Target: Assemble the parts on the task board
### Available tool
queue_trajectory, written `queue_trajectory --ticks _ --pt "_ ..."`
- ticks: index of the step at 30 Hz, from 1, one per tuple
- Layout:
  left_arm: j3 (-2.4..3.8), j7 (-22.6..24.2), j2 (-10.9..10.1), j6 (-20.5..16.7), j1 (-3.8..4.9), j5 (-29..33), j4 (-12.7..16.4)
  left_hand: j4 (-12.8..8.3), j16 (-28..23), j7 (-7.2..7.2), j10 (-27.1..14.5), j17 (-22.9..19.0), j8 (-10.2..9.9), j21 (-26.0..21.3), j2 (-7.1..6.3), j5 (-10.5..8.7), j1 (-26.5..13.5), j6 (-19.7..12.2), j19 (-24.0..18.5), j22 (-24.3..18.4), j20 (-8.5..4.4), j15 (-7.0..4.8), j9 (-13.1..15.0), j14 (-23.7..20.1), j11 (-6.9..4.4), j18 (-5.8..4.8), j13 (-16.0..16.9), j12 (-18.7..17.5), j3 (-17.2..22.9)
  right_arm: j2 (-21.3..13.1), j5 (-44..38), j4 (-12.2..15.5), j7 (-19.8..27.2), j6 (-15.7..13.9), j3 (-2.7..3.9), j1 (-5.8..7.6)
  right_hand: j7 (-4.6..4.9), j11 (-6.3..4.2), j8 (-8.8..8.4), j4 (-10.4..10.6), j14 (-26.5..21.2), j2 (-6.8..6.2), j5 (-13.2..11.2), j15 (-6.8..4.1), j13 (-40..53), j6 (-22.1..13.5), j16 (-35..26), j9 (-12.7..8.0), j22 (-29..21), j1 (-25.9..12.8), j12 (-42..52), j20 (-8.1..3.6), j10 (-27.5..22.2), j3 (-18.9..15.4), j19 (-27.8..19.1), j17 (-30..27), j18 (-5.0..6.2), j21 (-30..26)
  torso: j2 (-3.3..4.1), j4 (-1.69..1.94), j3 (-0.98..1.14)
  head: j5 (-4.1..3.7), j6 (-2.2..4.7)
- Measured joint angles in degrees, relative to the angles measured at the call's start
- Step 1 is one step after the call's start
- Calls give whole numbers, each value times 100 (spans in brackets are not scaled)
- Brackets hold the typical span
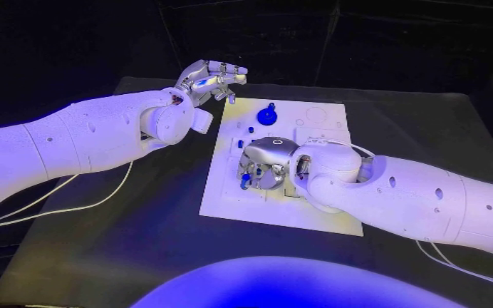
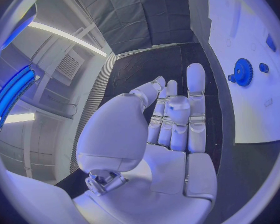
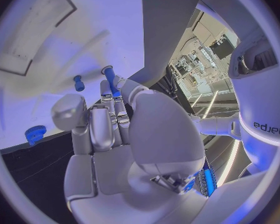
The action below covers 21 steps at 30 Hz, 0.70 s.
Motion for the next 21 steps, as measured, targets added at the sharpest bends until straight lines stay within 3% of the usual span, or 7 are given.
queue_trajectory --ticks 21 --pt "0 -7 -1 13 0 0 -1 0 0 0 0 0 0 0 0 0 0 0 0 0 0 0 0 0 0 0 0 0 0 41 -216 28 -94 30 -32 0 10 0 -28 -15 0 -67 21 0 -1 -8 0 -7 -15 -67 -71 0 0 15 0 -27 0 0 -2 1 1 -1 -12"
